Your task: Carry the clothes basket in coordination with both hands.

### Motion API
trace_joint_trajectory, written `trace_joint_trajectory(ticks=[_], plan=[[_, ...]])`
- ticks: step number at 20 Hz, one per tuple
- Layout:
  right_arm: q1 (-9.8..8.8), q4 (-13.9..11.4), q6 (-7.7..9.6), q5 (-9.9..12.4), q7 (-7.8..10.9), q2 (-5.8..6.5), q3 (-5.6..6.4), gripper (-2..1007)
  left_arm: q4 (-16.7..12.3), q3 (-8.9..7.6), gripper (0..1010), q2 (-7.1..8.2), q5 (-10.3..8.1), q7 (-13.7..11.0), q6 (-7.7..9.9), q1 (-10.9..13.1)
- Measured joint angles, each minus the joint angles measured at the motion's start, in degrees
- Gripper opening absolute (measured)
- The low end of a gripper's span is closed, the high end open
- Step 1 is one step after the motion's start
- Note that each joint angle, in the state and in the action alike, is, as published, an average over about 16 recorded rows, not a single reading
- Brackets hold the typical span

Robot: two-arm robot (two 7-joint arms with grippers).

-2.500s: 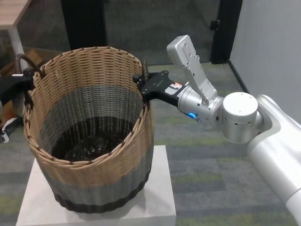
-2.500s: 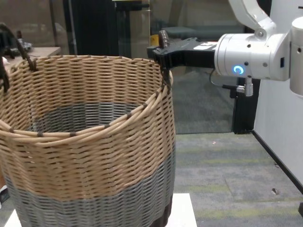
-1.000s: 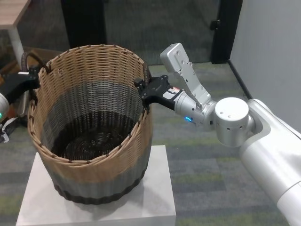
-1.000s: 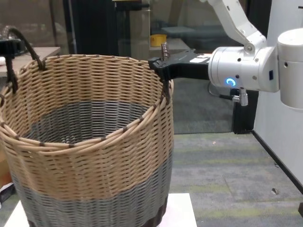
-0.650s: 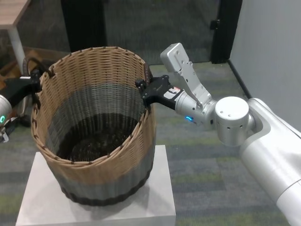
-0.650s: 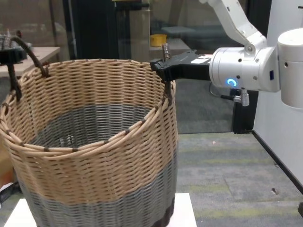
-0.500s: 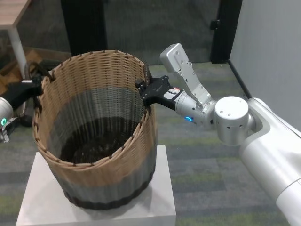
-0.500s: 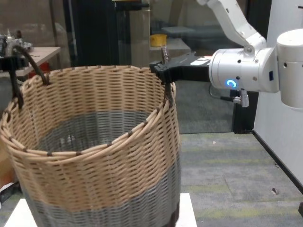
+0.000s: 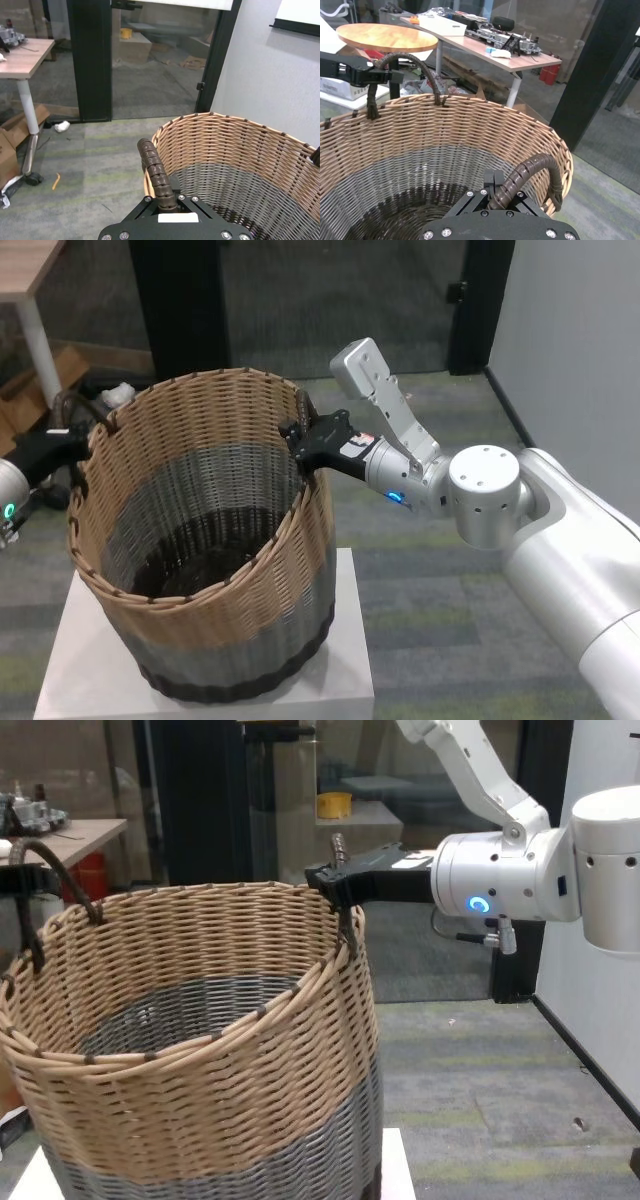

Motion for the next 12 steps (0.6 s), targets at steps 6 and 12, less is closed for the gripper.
trace_joint_trajectory(ticks=[6, 12], plan=[[0.69, 1.5, -0.12, 0.0, 0.47, -0.42, -0.12, 11, 1.7, 0.30, 0, -0.23, 1.28, -0.1, -0.34, -0.9], [1.36, 3.0, -0.45, 0.0, 0.84, -0.81, -0.14, 11, 3.0, 0.70, 0, -0.43, 2.37, -0.3, 0.03, -1.8]])
